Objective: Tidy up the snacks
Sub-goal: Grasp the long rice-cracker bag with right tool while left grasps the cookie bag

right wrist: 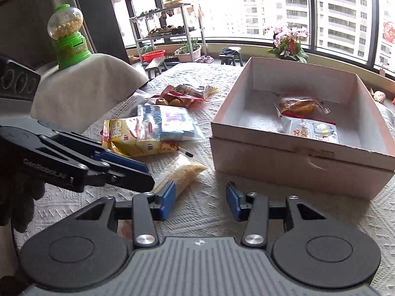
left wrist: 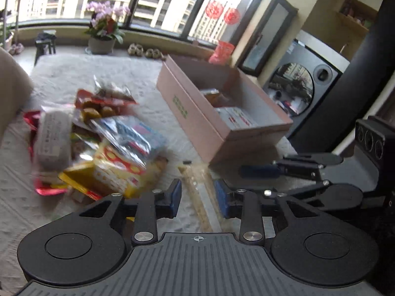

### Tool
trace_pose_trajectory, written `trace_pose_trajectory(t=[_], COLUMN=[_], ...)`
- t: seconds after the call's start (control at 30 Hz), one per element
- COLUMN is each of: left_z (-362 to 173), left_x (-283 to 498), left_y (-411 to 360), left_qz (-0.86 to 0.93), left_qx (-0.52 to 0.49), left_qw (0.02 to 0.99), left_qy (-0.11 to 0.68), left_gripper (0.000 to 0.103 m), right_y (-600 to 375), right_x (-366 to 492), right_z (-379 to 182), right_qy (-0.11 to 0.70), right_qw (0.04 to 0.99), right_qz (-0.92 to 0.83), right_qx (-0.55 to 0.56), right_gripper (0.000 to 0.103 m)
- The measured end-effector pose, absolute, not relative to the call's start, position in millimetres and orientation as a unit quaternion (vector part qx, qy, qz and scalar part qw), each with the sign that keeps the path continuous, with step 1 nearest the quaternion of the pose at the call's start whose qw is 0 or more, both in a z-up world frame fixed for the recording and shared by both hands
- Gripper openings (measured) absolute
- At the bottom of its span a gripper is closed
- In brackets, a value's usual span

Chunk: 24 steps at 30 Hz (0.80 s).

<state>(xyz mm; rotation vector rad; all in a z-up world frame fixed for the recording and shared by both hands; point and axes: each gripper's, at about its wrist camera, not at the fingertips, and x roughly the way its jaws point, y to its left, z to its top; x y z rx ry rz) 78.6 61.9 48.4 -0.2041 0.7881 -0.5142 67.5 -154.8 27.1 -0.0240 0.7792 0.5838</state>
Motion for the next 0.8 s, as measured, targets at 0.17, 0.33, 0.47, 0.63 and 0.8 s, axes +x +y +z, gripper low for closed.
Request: trace_pose_trajectory(t=[0.17, 0.33, 0.47, 0.63, 0.8], left_z=[66, 52, 43, 28, 25], left_x=[93, 96, 81, 70, 78], left_y=[88, 117, 129, 127, 107], left_qz=[-0.155, -0.098, -0.107, -0.127, -0.136], left_qx=[-0.105, -0.114, -0.091, -0.034, 0.005], left_qw=[0.929, 0.928, 0.922, 0.908, 0.908], left_qy=[0.318, 0.342, 0.360, 0.399, 0.396], left_gripper=[0.035, 0.035, 0.035, 0.038, 0.043], right_y=[-147, -136, -126, -114, -95], right_x=[64, 55, 54, 61, 68], right_z=[26, 28, 28, 24, 14], right_qy=[0.379, 0.371, 0.370, 0.386, 0.397], right_qw=[0.882, 0.882, 0.881, 0.872, 0.873], right_qz=[0.280, 0.289, 0.295, 0.300, 0.282], right_qx=[0.007, 0.005, -0.004, -0.004, -0.020], right_gripper=[0.050, 0.055, 0.055, 0.055, 0.055])
